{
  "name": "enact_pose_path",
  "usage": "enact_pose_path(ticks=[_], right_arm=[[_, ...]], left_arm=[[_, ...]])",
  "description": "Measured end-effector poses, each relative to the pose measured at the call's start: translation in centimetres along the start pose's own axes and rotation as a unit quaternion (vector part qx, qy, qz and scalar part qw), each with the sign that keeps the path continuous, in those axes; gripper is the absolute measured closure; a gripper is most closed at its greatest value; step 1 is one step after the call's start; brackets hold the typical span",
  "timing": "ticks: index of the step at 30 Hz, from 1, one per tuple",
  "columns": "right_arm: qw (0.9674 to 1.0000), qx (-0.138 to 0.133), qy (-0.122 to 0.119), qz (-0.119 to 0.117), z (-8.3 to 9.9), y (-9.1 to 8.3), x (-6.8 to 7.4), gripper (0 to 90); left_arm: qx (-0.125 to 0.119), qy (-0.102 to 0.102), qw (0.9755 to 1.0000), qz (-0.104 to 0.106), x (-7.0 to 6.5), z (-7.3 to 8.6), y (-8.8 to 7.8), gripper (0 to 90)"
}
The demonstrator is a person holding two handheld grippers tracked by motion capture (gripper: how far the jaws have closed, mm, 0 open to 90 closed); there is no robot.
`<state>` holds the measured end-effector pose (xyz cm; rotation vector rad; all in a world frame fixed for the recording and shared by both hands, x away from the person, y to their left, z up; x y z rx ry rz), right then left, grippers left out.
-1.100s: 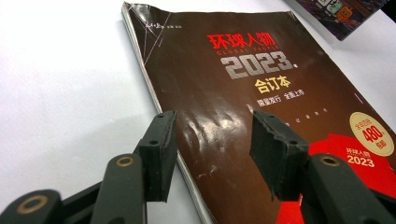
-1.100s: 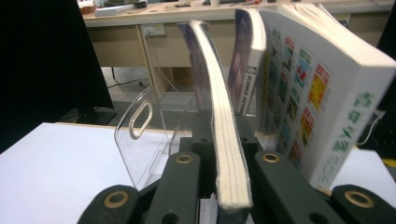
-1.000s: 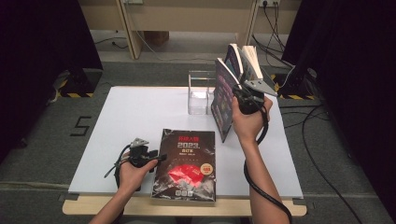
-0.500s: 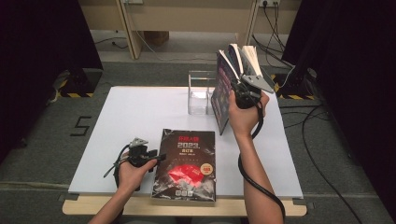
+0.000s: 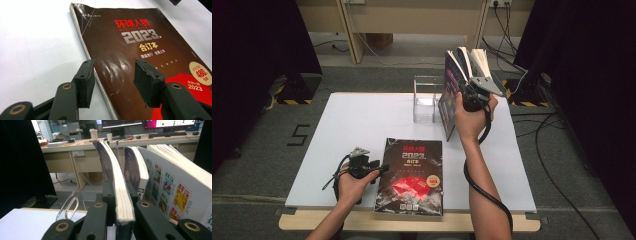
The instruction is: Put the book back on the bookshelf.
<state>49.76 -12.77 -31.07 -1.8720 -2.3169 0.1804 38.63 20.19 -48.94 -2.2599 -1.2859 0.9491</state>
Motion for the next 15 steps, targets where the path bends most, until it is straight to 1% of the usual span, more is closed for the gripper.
enact_pose_path(ticks=[3, 12, 15], right_arm=[[1.0, -0.004, -0.003, 0.002, -0.1, 0.3, 0.0, 84.2], [1.0, -0.007, 0.003, 0.006, -0.7, 1.0, 0.2, 84.2], [0.9999, -0.008, 0.001, 0.007, -0.8, 1.2, 0.3, 84.2]], left_arm=[[-0.002, -0.001, 1.0, 0.002, 0.0, 0.0, 0.0, 50.3], [-0.002, -0.002, 1.0, 0.001, 0.1, 0.0, -0.1, 50.3], [-0.002, -0.002, 1.0, 0.001, 0.2, -0.1, -0.1, 50.3]])
Point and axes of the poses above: each handheld gripper's, and its own axes: y roughly forward along the jaws, z roughly out of its underside, x roughly to its left, the point moved 1 cm from there along y, roughly forward along the jaws, and after that the axes turned 4 degrees about -y, right-handed, at the moved point
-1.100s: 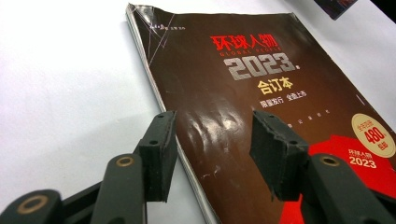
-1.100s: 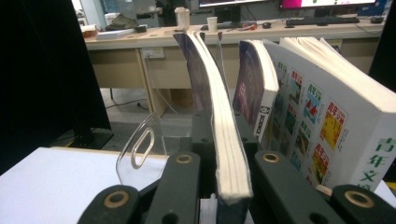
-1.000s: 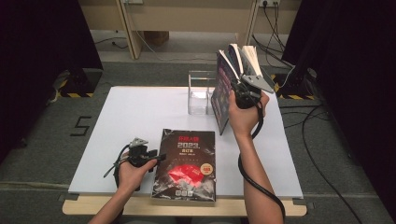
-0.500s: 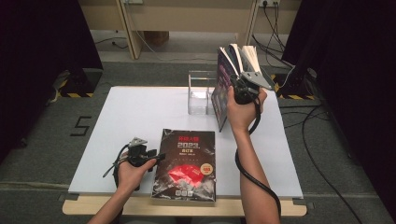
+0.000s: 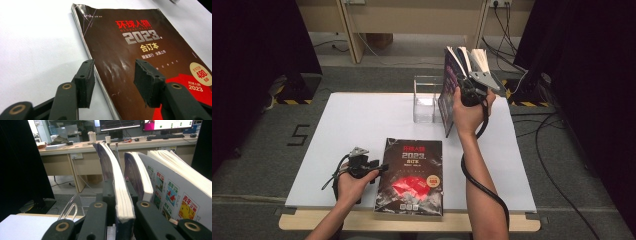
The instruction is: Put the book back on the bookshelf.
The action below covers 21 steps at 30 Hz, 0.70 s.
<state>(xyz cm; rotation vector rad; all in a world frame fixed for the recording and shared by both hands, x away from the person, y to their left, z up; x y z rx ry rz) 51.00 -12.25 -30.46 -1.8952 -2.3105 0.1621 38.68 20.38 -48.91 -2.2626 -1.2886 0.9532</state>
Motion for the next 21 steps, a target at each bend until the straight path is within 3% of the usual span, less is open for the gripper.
enact_pose_path(ticks=[21], right_arm=[[0.9999, 0.003, 0.007, 0.006, -0.4, 1.1, -0.2, 84.2]], left_arm=[[-0.003, 0.0, 1.0, -0.001, 0.1, 0.0, 0.0, 50.3]])
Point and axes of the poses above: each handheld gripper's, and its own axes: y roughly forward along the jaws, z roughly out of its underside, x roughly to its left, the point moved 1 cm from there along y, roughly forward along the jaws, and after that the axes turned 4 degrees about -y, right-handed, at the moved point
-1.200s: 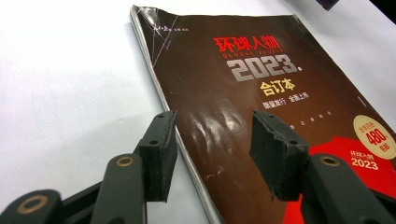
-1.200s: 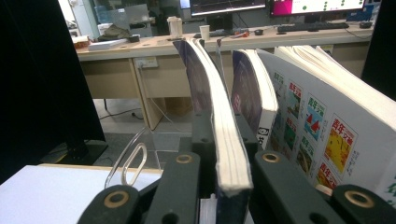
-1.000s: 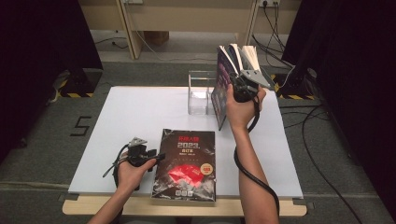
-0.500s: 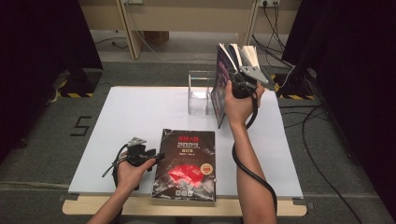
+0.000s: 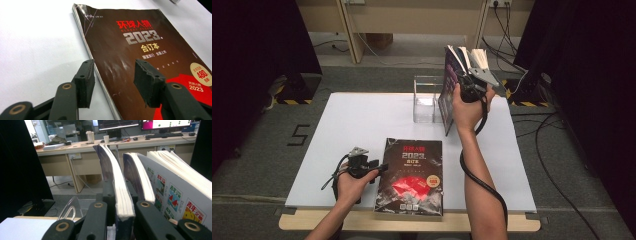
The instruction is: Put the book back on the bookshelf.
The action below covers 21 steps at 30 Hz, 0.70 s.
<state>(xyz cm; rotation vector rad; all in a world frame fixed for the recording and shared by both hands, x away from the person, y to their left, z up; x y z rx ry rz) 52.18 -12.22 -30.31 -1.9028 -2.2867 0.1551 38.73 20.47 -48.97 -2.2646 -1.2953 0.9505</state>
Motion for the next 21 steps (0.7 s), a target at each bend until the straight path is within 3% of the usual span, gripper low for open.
enact_pose_path(ticks=[21], right_arm=[[1.0, 0.002, 0.001, 0.004, -0.2, 0.95, 0.05, 84.2]], left_arm=[[-0.001, -0.002, 1.0, 0.001, 0.07, -0.02, -0.01, 50.3]])
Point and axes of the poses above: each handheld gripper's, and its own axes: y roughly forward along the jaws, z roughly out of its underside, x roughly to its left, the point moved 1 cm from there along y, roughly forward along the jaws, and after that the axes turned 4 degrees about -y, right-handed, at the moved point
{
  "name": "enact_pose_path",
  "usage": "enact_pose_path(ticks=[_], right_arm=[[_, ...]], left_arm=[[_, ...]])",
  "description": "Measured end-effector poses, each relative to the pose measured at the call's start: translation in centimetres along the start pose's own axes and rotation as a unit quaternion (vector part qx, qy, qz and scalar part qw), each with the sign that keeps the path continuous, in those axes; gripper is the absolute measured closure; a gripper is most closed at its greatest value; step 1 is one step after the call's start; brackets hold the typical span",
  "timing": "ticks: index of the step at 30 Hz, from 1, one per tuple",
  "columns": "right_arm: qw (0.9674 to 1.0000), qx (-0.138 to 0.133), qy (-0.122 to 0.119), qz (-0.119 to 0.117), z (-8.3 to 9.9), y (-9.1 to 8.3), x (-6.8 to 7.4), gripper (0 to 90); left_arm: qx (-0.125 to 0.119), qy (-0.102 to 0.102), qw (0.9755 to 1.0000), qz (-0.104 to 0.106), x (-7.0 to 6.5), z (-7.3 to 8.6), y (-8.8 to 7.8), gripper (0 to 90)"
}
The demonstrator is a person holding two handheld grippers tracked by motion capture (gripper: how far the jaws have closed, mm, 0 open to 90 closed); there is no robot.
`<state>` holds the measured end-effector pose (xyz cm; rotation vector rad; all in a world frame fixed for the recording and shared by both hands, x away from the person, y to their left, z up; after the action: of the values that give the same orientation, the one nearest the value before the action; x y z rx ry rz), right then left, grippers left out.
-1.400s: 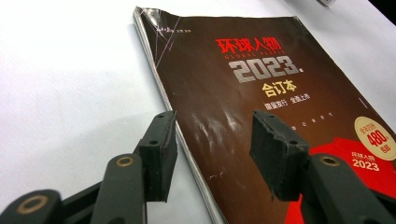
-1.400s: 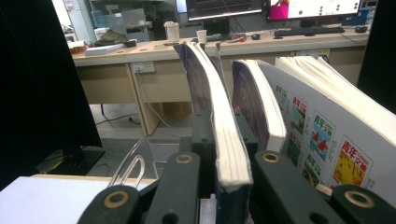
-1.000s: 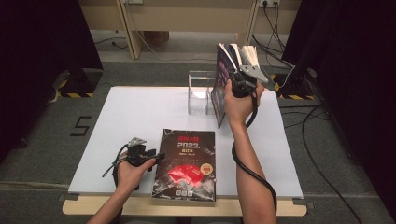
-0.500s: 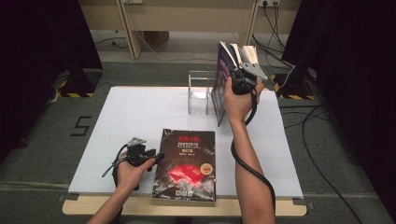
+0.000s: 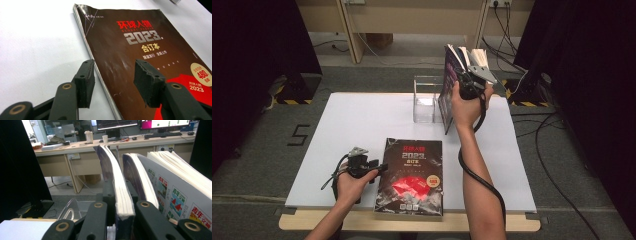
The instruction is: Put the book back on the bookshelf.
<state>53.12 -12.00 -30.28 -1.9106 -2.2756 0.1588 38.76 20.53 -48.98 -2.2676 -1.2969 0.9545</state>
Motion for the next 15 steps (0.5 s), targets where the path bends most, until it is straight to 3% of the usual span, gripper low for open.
enact_pose_path(ticks=[15], right_arm=[[1.0, 0.0, 0.0, 0.002, -0.21, 0.5, 0.0, 84.2]], left_arm=[[0.002, 0.0, 1.0, -0.001, 0.11, -0.05, -0.09, 50.3]])
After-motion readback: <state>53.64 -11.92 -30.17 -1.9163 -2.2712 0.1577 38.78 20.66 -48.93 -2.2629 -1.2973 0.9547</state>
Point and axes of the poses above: each handheld gripper's, and its own axes: y roughly forward along the jaws, z roughly out of its underside, x roughly to its left, the point moved 1 cm from there along y, roughly forward along the jaws, and after that the axes turned 4 degrees about -y, right-handed, at the moved point
